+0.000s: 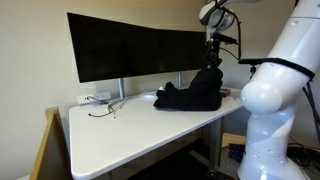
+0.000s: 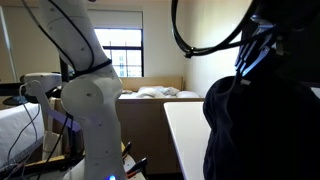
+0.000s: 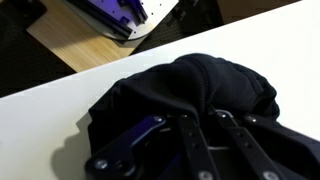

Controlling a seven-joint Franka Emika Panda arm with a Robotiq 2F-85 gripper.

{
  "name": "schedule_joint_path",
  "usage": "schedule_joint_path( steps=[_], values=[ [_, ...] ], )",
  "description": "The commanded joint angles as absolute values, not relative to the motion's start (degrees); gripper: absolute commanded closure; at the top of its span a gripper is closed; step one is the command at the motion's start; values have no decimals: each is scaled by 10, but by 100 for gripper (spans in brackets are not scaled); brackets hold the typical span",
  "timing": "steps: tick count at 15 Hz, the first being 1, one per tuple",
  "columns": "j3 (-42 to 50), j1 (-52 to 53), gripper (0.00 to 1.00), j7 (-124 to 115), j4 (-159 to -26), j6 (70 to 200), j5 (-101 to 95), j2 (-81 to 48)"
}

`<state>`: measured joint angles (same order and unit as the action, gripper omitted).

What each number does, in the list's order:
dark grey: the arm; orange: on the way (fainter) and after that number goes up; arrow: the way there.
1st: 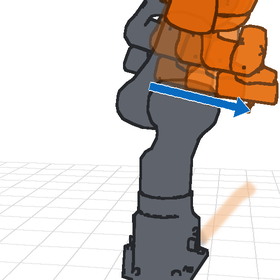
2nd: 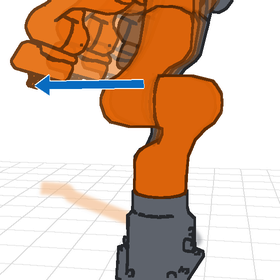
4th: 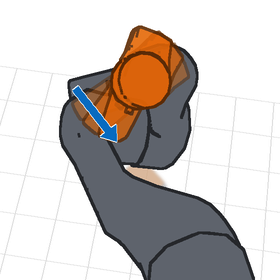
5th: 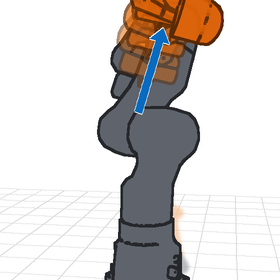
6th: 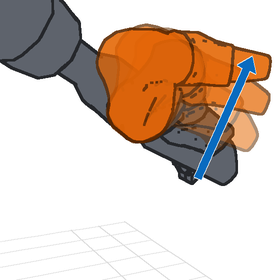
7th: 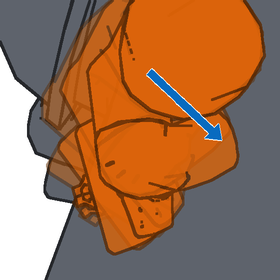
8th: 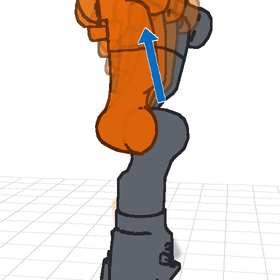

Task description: Unfold the black cloth on the table

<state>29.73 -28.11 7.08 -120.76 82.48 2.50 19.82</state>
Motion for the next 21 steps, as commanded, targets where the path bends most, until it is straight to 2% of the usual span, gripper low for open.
schedule_joint_path(
  steps=[1, 2, 3, 4, 6, 13, 17, 20, 21],
  values=[
    [290, -297, 97, 32, -1236, 808, -28, 230],
    [288, -297, 97, 21, -1238, 805, -38, 231],
    [285, -297, 62, 11, -1242, 807, -45, 232],
    [291, -303, 61, 18, -1239, 799, -71, 234],
    [284, -299, 50, -4, -1245, 802, -84, 236],
    [204, -236, 4, -97, -1240, 820, -37, 210],
    [165, -191, 0, -117, -1216, 864, -18, 174],
    [160, -181, 0, -112, -1207, 897, -28, 151],
    [184, -201, 0, -74, -1228, 896, -56, 181]
  ],
)
